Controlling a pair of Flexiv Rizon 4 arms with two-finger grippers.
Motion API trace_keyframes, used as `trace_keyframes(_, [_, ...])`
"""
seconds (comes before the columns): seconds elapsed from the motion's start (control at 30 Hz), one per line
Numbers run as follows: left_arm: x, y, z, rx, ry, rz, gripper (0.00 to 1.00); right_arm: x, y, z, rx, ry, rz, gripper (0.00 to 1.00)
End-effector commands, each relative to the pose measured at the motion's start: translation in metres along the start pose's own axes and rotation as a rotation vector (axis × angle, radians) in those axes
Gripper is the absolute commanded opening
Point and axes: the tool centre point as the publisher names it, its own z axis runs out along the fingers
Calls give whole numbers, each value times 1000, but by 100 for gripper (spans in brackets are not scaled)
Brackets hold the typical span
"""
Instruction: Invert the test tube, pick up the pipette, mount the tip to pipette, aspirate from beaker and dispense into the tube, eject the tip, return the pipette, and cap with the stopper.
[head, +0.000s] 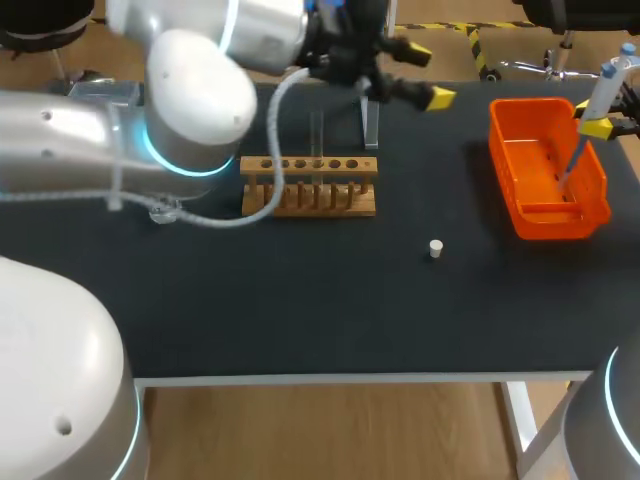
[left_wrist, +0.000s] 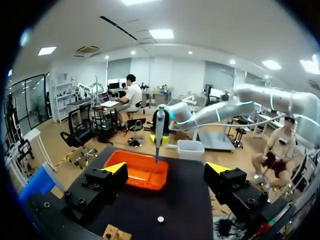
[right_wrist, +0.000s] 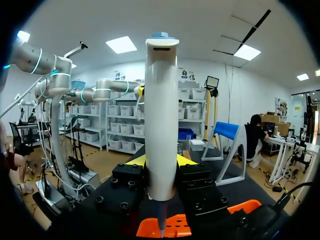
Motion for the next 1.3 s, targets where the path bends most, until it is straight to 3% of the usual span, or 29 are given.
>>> trace_keyframes(0.03, [-3,-15,73,-43,-24,-11,100,1,1,-1,3,0,0,0])
trace_keyframes(0.33, [1,-34,110,-40,-81,-4,100,1,1,-1,3,0,0,0])
trace_keyframes(0.5, [1,-34,110,-40,-81,-4,100,1,1,-1,3,0,0,0])
trace_keyframes(0.53, [1,-34,110,-40,-81,-4,87,1,1,-1,3,0,0,0])
trace_keyframes(0.6, [1,-34,110,-40,-81,-4,0,1,1,-1,3,0,0,0])
trace_keyframes(1.3, [1,-34,110,-40,-81,-4,0,1,1,-1,3,0,0,0])
